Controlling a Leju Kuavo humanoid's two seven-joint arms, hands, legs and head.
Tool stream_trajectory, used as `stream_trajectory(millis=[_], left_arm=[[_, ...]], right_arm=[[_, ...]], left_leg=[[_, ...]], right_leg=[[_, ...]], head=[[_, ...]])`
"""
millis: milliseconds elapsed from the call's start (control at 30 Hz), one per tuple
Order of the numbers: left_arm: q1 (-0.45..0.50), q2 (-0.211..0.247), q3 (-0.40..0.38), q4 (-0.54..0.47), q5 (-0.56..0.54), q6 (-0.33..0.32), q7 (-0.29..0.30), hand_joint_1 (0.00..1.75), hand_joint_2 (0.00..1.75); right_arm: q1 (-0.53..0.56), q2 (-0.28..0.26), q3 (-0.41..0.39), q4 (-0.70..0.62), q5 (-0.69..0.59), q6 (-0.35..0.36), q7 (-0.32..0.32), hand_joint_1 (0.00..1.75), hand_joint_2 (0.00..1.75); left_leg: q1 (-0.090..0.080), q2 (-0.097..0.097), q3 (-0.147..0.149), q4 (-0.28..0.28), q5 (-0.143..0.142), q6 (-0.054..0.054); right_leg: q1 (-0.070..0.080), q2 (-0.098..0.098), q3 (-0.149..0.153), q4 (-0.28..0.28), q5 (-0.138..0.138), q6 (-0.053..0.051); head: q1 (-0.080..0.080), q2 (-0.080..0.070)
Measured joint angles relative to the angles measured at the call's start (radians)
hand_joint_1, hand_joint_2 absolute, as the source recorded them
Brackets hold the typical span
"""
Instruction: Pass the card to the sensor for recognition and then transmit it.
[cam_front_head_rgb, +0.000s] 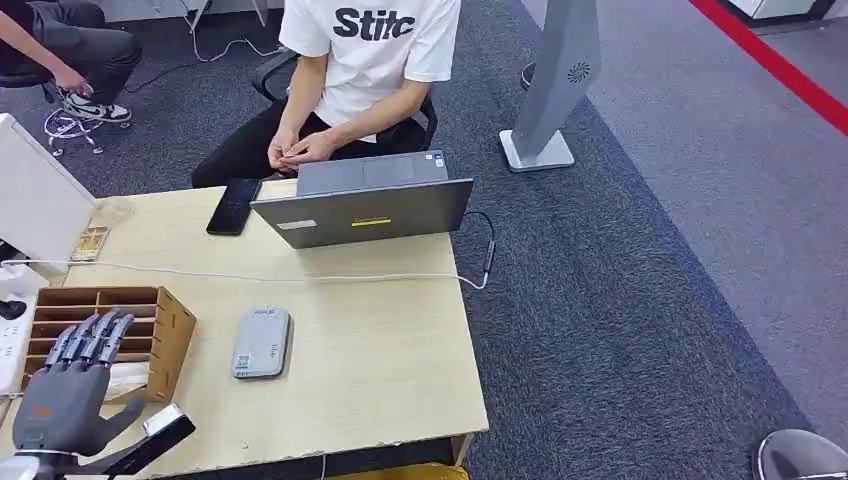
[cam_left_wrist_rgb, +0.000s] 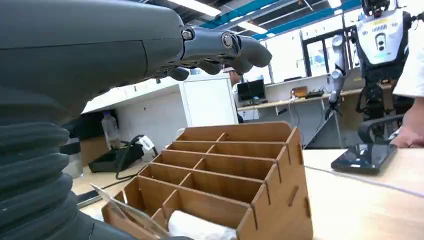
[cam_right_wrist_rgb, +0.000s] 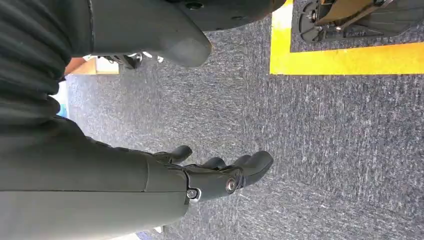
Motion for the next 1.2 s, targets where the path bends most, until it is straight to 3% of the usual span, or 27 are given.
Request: stream_trajectory(millis=[400,667,1067,1200], left_arm=[[0.02,0.045,0.0,0.0,-0.016,-0.071,0.032,0.02,1.75],[0.02,0.058,0.0,0.0,-0.014,-0.077,0.032,0.16,1.75],[0.02,0.063,0.0,0.0,-0.015,-0.077,0.047,0.14,1.75],[0.023,0.066,0.0,0.0,-0.024,-0.077,0.05,0.23,1.75]], right_arm=[[0.0,0.0,0.0,0.0,-0.01,0.0,0.0,0.0,1.75],[0.0,0.0,0.0,0.0,-0.013,0.0,-0.001,0.0,1.75],[0.0,0.0,0.0,0.0,-0.015,0.0,-0.001,0.0,1.75],[0.0,0.0,0.0,0.0,-0.016,-0.001,-0.001,0.0,1.75]], left_leg=[[0.0,0.0,0.0,0.0,0.0,0.0],[0.0,0.0,0.0,0.0,0.0,0.0],[0.0,0.0,0.0,0.0,0.0,0.0],[0.0,0.0,0.0,0.0,0.0,0.0]], right_leg=[[0.0,0.0,0.0,0.0,0.0,0.0],[0.0,0.0,0.0,0.0,0.0,0.0],[0.0,0.0,0.0,0.0,0.0,0.0],[0.0,0.0,0.0,0.0,0.0,0.0]], head=[[0.0,0.0],[0.0,0.0],[0.0,0.0],[0.0,0.0]])
